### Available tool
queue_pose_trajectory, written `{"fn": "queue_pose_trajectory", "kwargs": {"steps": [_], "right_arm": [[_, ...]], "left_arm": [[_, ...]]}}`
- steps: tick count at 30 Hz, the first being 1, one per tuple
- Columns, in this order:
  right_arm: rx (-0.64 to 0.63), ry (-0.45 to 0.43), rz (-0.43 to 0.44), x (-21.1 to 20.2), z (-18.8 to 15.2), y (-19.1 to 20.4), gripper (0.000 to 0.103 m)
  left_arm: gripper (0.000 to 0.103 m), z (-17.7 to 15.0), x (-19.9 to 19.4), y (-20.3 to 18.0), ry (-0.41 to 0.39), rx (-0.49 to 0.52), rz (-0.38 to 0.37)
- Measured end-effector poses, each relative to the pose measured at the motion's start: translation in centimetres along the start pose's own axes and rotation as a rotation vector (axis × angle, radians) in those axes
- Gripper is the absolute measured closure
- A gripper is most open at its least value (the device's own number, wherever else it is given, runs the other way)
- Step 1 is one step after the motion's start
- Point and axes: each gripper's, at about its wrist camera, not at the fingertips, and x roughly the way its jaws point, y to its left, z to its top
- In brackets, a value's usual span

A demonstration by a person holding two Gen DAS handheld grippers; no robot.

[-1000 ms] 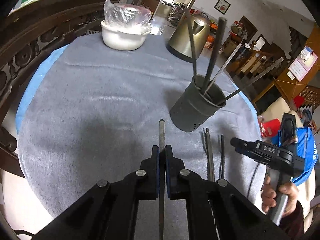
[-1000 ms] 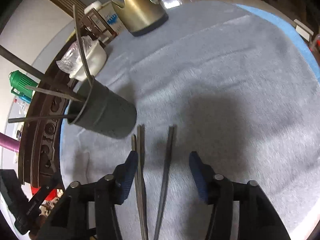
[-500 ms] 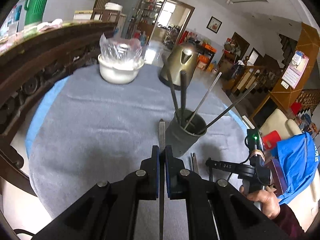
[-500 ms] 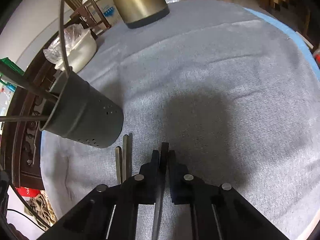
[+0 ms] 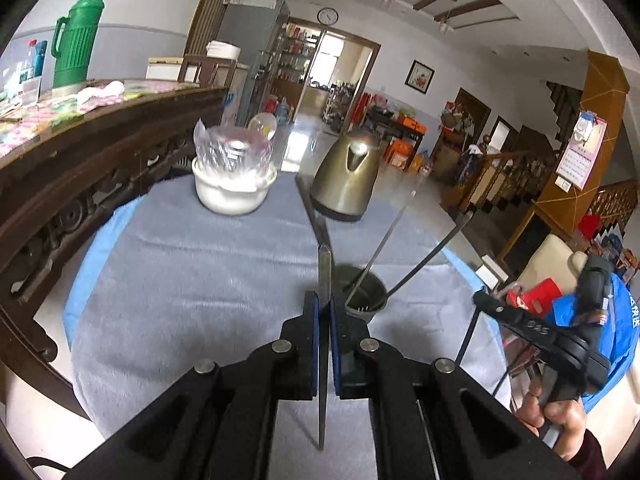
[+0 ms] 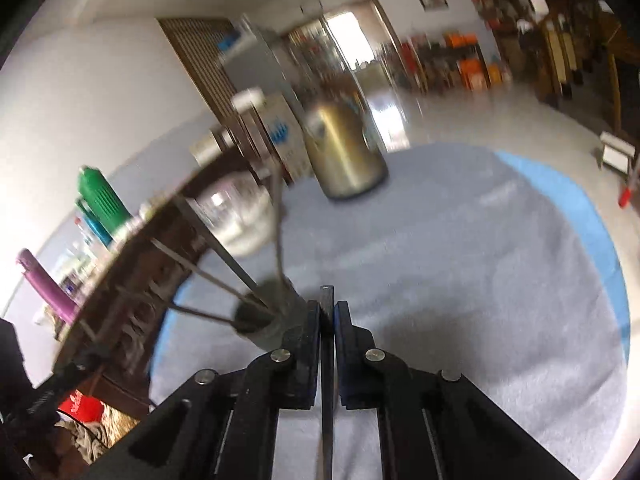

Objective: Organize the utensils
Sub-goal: 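Raise both held sticks over the holder cup and lower them in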

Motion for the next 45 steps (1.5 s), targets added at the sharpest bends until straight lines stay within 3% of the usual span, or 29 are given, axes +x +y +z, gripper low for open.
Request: {"fn": "queue_pose_trajectory", "kwargs": {"steps": [12,23,26,30,45], "right_arm": [[-0.078,-0.305,0.063,-4.9,4.2,6.3,0.095],[-0.2,-0.51,-0.005,-5.1,6.2,11.9,0.095],[-0.239,-0.55,-0.043,-4.3,6.2,13.1,0.095],[-0.26,-0.548,-0.071,-2.2,6.1,14.1,0.095],[-0.27,-0.392,-0.076,0.6,3.7,11.9,0.095]], "left_arm": [[0.098,4.9,-1.4,-1.3,-0.114,0.007,-0.013],[0.098,9.7,-1.9,-3.0,-0.271,0.013,-0.033],[0.098,10.7,-1.2,-3.7,-0.312,0.027,-0.009],[0.097,11.0,0.9,-4.0,-0.322,0.034,0.026],[0.098,8.5,6.1,-3.3,-0.188,0.043,0.074]]}}
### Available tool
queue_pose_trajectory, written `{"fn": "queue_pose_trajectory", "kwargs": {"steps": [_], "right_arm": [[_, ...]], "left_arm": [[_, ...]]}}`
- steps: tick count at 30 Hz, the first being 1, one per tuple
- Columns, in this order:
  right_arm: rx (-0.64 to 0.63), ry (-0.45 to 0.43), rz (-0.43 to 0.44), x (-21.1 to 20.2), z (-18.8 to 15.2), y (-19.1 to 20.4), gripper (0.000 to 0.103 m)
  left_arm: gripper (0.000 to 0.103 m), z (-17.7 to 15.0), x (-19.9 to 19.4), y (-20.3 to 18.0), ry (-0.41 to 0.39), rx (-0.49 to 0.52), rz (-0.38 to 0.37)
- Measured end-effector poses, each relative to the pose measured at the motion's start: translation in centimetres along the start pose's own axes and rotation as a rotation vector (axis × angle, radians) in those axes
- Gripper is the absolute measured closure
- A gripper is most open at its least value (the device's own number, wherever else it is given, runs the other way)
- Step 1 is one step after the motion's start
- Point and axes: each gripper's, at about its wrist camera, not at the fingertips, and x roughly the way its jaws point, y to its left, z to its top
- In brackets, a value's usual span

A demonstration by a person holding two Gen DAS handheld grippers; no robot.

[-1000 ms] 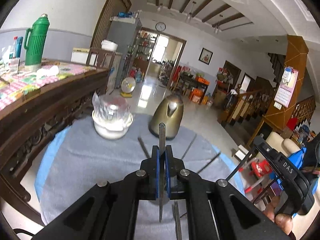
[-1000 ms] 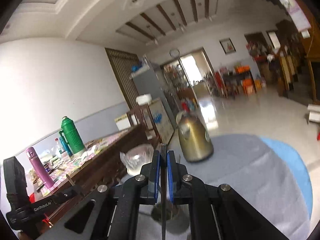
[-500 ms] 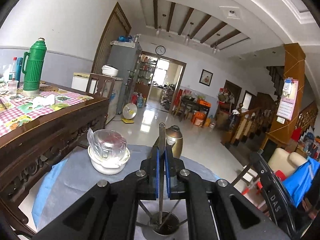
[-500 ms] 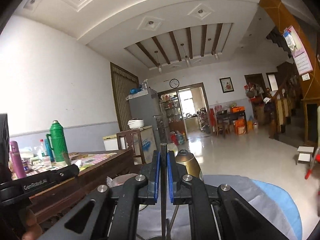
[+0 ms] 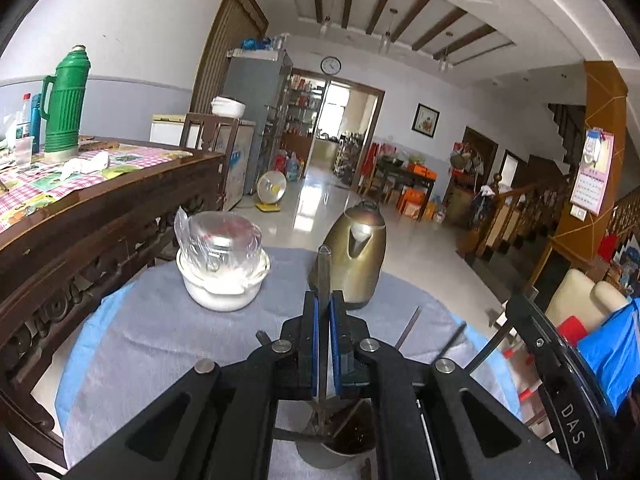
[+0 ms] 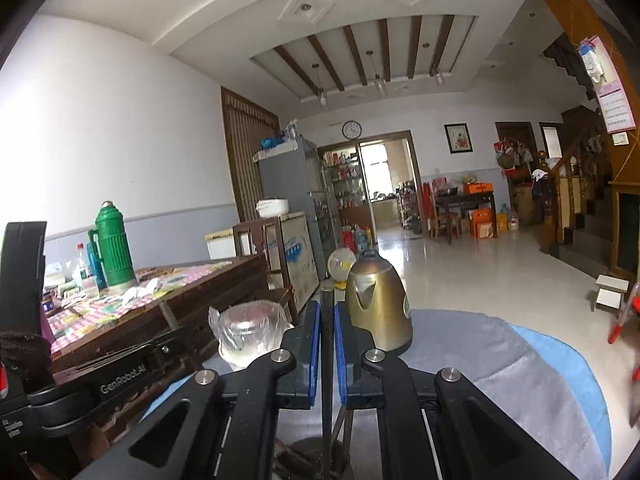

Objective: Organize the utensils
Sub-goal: 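Raise both held sticks over the holder cup and lower them in, then open both tools and withdraw them from the holder cup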

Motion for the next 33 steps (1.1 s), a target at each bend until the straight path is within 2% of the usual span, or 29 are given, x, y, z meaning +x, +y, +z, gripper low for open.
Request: {"fn": "queue_pose_trajectory", "kwargs": {"steps": [14,16,19,22,23,24,26,28,30,33], "right_arm": [[0.087,0.124,0.048,0.7,-1.0,-1.9,0.093],[0.099,0.136,0.054,0.7,-1.1,-2.1,0.093],[0.148,0.151,0.064,0.6,-0.9,-2.7,0.091],[0.206,0.146,0.079,-0.1,-0.6,-3.7,0.079],[0.22,0.139,0.08,-0.4,-0.5,-4.0,0.07],[0.236,0.125,0.081,-0.9,-0.3,-4.5,0.056],[0.251,0.091,0.074,-1.8,-0.1,-5.1,0.044],[0.253,0.074,0.061,-2.8,0.2,-5.7,0.044],[0.273,0.057,0.045,-3.9,0.3,-6.7,0.044],[0.304,0.06,0.036,-4.9,0.3,-7.9,0.044]], "left_arm": [[0.097,-0.5,-0.9,-0.3,0.058,0.041,0.013],[0.094,-0.4,-1.2,-0.1,0.068,0.038,0.014],[0.08,-0.2,-2.1,0.2,0.071,0.029,0.027],[0.071,-0.2,-3.9,0.6,0.035,0.033,0.044],[0.066,-0.1,-4.4,0.7,0.023,0.043,0.055],[0.058,-0.1,-5.0,0.8,0.01,0.053,0.069],[0.044,-0.2,-6.5,1.0,-0.025,0.073,0.101],[0.039,-0.3,-7.9,1.3,-0.061,0.096,0.131],[0.03,-0.6,-9.0,1.6,-0.077,0.119,0.161],[0.023,-1.4,-10.0,2.6,-0.075,0.131,0.194]]}}
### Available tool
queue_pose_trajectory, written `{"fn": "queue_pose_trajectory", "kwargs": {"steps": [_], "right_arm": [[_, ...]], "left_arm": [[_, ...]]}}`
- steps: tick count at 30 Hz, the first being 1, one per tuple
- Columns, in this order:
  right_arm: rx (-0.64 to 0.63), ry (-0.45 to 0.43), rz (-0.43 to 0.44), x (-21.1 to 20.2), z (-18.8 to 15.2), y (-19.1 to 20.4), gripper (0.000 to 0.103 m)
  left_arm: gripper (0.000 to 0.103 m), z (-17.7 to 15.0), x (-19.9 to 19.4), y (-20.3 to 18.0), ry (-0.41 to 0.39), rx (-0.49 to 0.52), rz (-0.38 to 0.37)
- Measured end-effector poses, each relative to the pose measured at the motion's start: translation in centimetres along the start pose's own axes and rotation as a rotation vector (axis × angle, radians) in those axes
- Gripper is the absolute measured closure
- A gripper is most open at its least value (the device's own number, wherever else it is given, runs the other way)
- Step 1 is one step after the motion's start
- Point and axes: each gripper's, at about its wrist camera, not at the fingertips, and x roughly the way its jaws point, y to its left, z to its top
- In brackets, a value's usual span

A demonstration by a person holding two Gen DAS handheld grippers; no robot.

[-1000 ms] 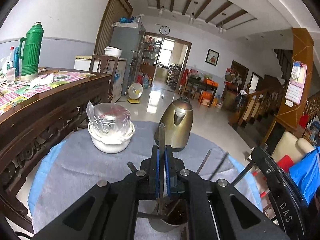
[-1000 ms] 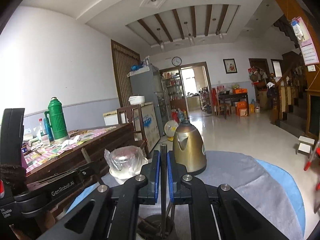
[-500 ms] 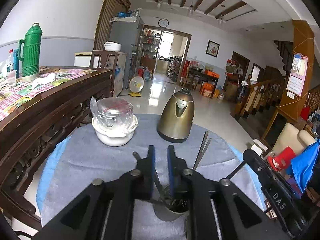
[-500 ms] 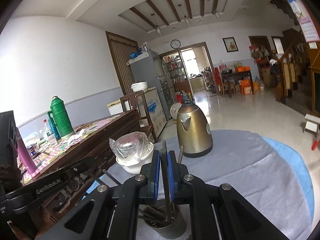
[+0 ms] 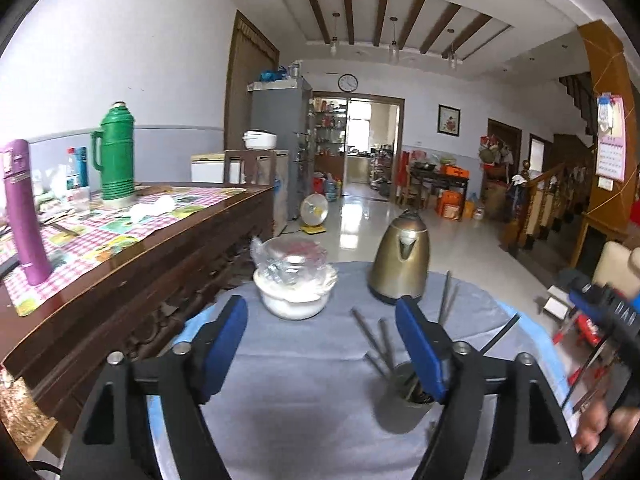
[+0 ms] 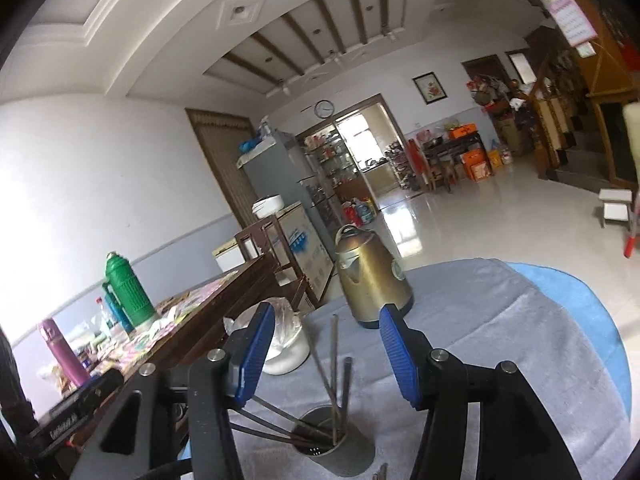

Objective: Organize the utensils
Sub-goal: 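Open both tools and withdraw them from the holder cup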

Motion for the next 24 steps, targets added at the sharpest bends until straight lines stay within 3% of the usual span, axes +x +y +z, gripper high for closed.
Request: {"fn": "queue_pose_trajectory", "kwargs": {"steps": [6,14,24], "right_arm": [[0.024,0.054,-0.04,-1.4,-1.0,-2.6,0.044],[-0.027,0.241,-0.078,-0.9,-6.2,-4.5,0.044],[-0.037,0.345,-0.067,-0.1,-9.6,-4.5,0.044]], "left_arm": [[0.021,-3.5,0.0,1.1,0.102,0.014,0.016],[0.021,-9.1,2.1,0.3,0.294,0.074,0.032],[0.021,-11.4,2.5,-1.2,0.367,0.127,0.042]]}}
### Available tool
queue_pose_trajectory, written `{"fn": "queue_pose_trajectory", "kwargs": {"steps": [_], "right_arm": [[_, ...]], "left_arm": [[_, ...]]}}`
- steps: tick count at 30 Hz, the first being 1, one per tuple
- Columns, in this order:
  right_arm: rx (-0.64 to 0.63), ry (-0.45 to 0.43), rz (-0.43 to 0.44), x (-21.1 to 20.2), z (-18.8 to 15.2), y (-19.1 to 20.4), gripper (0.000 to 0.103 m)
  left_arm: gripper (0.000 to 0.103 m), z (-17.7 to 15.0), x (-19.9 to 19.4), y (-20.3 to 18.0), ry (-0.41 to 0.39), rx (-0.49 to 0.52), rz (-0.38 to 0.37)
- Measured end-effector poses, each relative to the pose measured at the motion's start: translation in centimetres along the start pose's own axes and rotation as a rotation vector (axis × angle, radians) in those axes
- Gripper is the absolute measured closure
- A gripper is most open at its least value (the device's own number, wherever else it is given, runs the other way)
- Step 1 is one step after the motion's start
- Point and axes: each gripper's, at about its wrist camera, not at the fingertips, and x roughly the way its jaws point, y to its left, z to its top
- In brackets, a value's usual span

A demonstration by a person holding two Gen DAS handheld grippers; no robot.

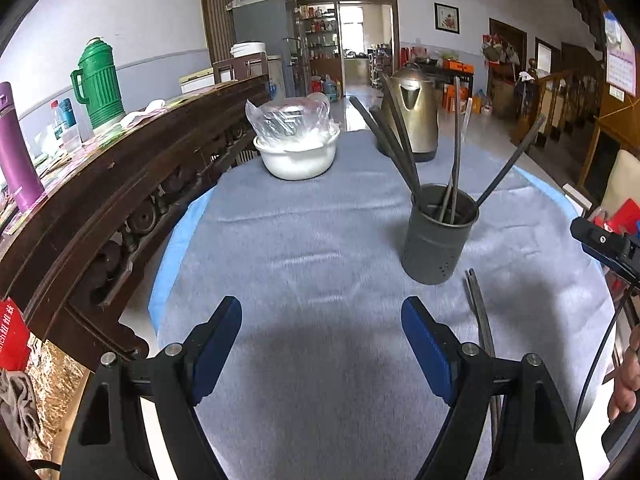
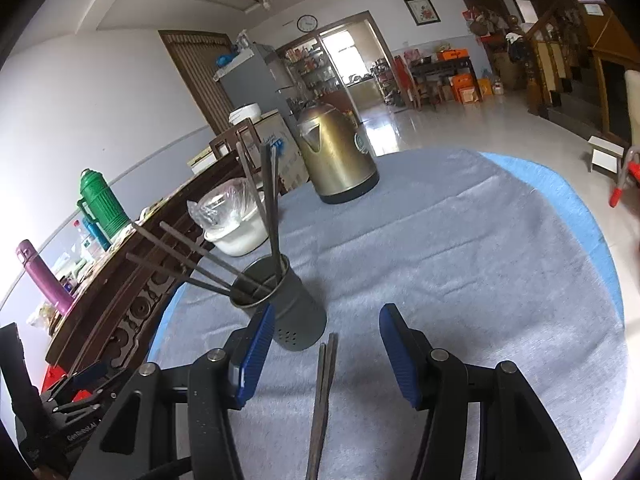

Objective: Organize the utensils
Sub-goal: 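Open both tools and withdraw them from the holder cup, then move both open tools down to the last two dark sticks on the cloth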

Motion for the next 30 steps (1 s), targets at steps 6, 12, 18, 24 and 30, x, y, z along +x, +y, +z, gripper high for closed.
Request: {"fn": "queue_pose_trajectory", "kwargs": {"steps": [6,12,18,24,30], "right_arm": [[-0.008,0.021,0.005,0.7,-0.4,0.3,0.044],[-0.004,0.039,0.01,1.2,-0.6,0.2,0.044],[-0.012,0.053,0.015,1.6,-0.7,0.4,0.045],[-0.014,0.075,0.018,2.3,-1.1,0.4,0.046],[0.0,0.087,0.023,2.9,-1.5,0.0,0.046]], "left_arm": [[0.021,-0.2,0.3,-0.1,0.022,0.004,0.007],[0.021,-0.4,0.9,-0.3,0.046,0.008,0.009],[0.021,-0.5,1.4,-0.5,0.066,0.014,0.009],[0.021,-0.6,2.0,-0.8,0.088,0.023,0.008],[0.021,-0.8,2.5,-1.0,0.113,0.028,0.009]]}}
